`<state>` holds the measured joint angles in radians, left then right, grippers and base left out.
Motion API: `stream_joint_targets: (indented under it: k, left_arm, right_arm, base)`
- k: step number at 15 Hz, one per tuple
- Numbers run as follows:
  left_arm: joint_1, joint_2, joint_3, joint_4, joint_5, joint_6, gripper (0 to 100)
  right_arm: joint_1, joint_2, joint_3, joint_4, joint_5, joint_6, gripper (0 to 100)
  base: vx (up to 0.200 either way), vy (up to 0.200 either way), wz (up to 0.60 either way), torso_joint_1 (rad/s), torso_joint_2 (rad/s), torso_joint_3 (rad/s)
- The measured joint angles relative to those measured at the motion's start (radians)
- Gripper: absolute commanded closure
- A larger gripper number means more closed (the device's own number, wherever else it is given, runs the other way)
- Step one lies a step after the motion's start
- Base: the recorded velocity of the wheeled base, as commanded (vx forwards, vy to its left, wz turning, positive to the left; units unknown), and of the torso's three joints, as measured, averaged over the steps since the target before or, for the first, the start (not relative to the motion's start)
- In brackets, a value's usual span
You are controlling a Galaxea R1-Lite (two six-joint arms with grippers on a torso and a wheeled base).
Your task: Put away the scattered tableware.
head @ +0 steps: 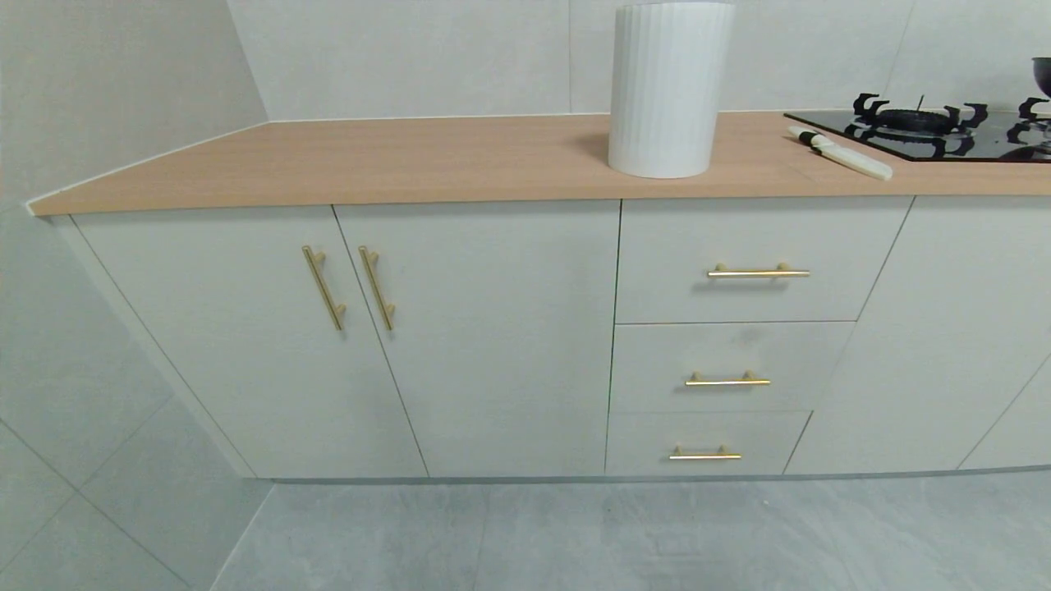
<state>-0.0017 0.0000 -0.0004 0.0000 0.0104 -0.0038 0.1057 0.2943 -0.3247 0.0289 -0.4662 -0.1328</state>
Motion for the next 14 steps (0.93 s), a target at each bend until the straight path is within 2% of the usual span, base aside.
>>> stream_joint_targets:
  k: [4,6,9,12,14]
  left_arm:
    - [0.000,0.000,0.000,0.000,0.000,0.000,0]
    - [0.000,0.000,0.000,0.000,0.000,0.000,0]
    - [0.000,0.000,0.000,0.000,0.000,0.000,0]
    - [0.000,0.000,0.000,0.000,0.000,0.000,0]
    - [0.000,0.000,0.000,0.000,0.000,0.000,0]
  right_arm:
    - [-0.089,-0.227,-0.025,0.080,0.052,0.004,0]
    - [-0.098,-0.268,0.012,0.073,0.139,0.070,0]
    - [-0.101,-0.290,0.152,-0.011,0.366,0.154,0]
    - [-0.102,-0.296,0.289,-0.128,0.458,0.161,0]
    - [-0.102,-0.297,0.316,-0.060,0.473,0.131,0]
  base:
    - [0.000,0.000,0.00,0.000,0.00,0.000]
    - [0.000,0.000,0.00,0.000,0.00,0.000]
    - [0.000,0.000,0.00,0.000,0.00,0.000]
    - [0.000,0.000,0.00,0.000,0.00,0.000]
    - [0.000,0.000,0.00,0.000,0.00,0.000]
